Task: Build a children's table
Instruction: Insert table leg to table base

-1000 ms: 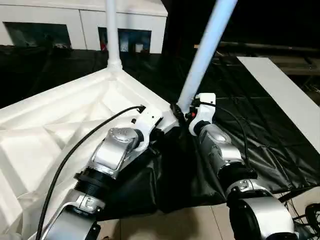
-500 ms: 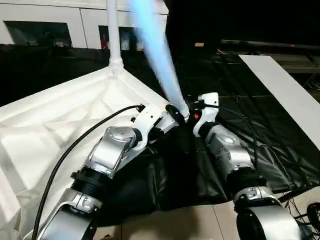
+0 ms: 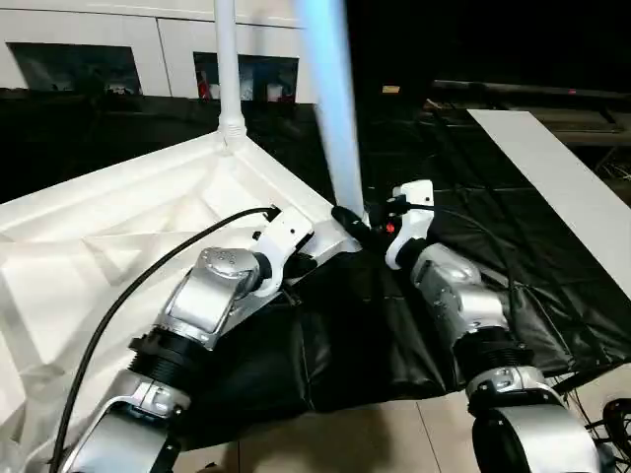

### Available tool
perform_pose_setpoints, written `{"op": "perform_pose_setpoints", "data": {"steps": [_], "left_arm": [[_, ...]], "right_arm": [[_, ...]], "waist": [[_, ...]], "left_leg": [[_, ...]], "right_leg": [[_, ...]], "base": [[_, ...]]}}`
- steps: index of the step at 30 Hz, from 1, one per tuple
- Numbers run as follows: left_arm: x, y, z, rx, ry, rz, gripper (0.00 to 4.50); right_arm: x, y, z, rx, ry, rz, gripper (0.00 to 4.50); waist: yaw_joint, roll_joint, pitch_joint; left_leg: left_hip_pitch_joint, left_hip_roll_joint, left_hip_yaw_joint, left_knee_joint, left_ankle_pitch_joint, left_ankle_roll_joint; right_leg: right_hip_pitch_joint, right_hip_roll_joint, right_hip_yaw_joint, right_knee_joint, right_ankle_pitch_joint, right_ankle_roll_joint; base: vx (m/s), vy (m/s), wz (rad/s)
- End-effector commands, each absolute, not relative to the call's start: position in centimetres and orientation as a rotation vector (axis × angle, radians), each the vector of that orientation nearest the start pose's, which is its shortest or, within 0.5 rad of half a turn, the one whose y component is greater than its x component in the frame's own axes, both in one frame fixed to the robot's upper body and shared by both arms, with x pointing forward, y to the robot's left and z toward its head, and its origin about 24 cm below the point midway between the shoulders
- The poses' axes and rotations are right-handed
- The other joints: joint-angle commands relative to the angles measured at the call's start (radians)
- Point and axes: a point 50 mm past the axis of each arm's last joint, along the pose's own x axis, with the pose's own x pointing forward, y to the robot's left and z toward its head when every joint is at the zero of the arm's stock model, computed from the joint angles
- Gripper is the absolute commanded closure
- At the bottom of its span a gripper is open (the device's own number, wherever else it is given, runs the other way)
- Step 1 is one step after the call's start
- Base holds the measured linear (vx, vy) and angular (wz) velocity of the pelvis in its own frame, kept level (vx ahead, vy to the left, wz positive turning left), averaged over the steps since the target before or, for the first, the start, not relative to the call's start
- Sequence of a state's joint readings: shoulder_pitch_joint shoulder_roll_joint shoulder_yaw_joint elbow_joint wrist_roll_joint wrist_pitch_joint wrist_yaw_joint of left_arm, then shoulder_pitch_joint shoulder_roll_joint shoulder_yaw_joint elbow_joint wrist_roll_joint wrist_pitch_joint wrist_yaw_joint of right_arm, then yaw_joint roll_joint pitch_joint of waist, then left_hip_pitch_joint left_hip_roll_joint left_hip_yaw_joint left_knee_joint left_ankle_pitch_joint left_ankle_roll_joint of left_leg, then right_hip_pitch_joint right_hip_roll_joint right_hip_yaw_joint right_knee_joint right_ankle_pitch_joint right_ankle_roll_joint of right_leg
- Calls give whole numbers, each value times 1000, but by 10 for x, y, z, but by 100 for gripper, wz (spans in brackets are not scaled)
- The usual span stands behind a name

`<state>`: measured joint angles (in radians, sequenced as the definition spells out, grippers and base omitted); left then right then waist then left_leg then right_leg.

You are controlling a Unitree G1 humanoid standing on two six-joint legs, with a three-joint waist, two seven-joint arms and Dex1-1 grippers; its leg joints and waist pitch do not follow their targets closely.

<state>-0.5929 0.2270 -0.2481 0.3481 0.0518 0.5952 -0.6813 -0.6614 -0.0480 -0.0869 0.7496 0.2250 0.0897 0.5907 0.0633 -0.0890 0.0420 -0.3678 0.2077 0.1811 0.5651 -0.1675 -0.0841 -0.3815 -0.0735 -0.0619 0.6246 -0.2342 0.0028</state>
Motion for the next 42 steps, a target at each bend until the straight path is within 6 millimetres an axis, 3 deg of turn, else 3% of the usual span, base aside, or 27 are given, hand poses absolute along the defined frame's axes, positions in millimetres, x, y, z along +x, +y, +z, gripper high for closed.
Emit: {"op": "perform_pose_setpoints", "data": {"steps": [1,6,15,18,20,25,27,31,37,42], "left_arm": [[334,88,80,337,431,-882,450],[333,90,81,373,417,-906,450],[328,116,82,559,391,-1070,450],[326,128,79,634,399,-1101,450],[326,135,78,653,402,-1111,450],[328,144,79,672,400,-1125,450],[329,147,79,687,405,-1125,450],[326,148,78,681,402,-1148,450],[322,147,76,664,385,-1174,450],[319,148,79,654,334,-1193,450]], "right_arm": [[344,-92,40,270,271,715,187],[346,-95,43,303,266,707,213],[342,-115,65,390,227,838,254],[334,-125,69,395,232,890,276],[330,-130,72,393,230,898,301],[328,-137,71,386,233,855,336],[327,-136,70,384,238,855,359],[323,-131,72,385,249,871,390],[321,-130,72,380,255,878,442],[321,-130,73,354,257,852,449]], "waist": [[7,13,-52],[7,11,-54],[14,10,-56],[24,17,-56],[34,20,-56],[43,24,-54],[44,22,-55],[44,16,-56],[46,18,-58],[49,17,-59]], "left_leg": [[14,31,-5,-57,-103,43],[14,30,-5,-55,-86,45],[16,30,-4,-51,-66,57],[20,30,-6,-50,-40,62],[25,29,-4,-49,-42,60],[25,31,-3,-56,-114,-9],[24,30,-4,-57,-117,-19],[21,29,-4,-55,-99,-18],[21,27,-3,-51,-76,-5],[21,28,-4,-51,-68,-4]], "right_leg": [[46,-67,49,-61,88,-249],[47,-66,48,-57,104,-252],[47,-64,47,-51,150,-256],[46,-60,46,-48,185,-255],[45,-61,47,-48,192,-251],[41,-66,47,-52,99,-239],[43,-66,47,-51,97,-234],[45,-65,46,-48,119,-229],[45,-65,47,-45,146,-237],[46,-65,46,-42,152,-230]], "base": [[0,0,0],[0,0,0],[0,0,0],[0,0,0],[0,0,0],[0,0,0],[0,0,0],[0,0,0],[0,0,0],[0,0,0]]}}
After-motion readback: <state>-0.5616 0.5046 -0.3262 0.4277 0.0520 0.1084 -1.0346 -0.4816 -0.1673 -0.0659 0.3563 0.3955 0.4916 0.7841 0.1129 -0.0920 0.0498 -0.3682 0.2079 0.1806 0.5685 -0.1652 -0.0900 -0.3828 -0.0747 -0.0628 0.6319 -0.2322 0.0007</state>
